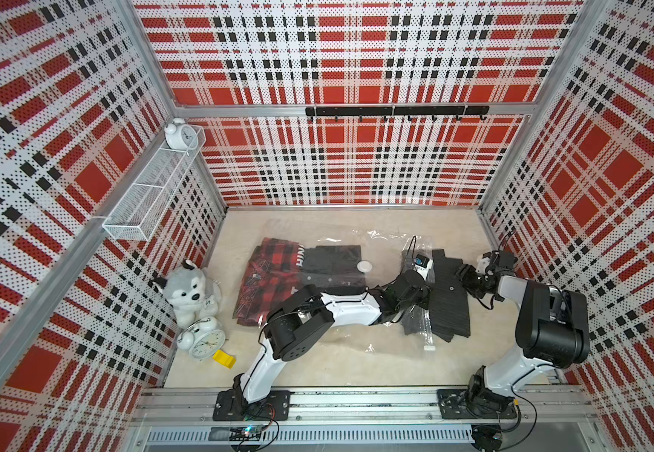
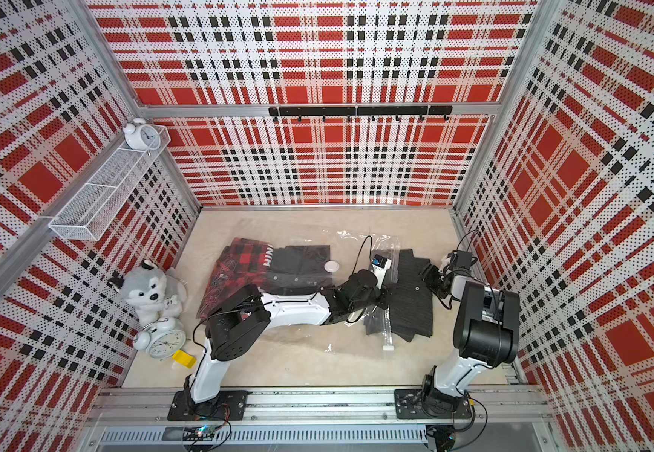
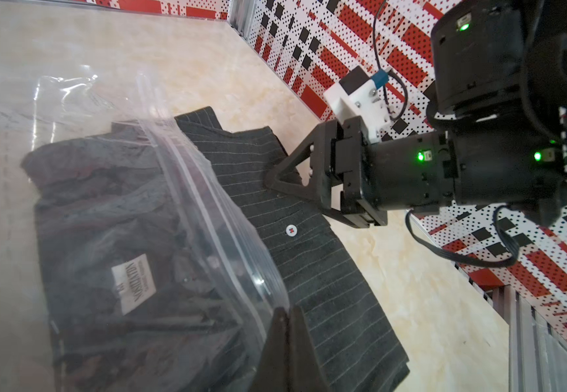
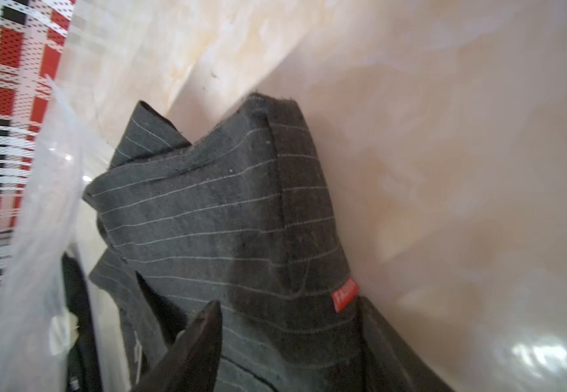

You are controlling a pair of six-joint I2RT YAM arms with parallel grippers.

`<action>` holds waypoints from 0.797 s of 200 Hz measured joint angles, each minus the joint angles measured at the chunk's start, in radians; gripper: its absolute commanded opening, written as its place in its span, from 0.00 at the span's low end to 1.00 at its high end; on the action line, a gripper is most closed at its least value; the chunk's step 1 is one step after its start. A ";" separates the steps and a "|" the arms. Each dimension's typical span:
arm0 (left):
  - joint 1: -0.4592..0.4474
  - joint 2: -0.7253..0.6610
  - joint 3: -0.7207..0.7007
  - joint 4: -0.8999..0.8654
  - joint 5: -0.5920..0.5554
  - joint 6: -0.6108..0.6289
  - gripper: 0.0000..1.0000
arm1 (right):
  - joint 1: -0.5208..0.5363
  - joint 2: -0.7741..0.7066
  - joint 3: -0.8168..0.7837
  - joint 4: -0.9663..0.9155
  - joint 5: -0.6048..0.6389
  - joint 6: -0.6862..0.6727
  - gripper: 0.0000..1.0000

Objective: Place the folded shirt into the vacuum bag
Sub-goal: Place the shirt in the vacuum bag.

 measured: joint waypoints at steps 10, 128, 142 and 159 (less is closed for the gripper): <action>0.000 0.000 0.000 -0.002 0.004 0.000 0.00 | 0.000 0.009 -0.006 0.013 -0.031 0.009 0.27; -0.001 -0.001 0.000 -0.002 0.008 -0.001 0.00 | 0.162 -0.054 -0.105 0.187 -0.162 0.173 0.09; -0.002 -0.002 0.000 -0.002 0.005 -0.001 0.00 | 0.187 -0.039 -0.105 0.230 -0.156 0.213 0.15; -0.003 -0.004 0.000 -0.002 0.003 -0.001 0.00 | 0.212 -0.014 -0.104 0.275 -0.147 0.259 0.25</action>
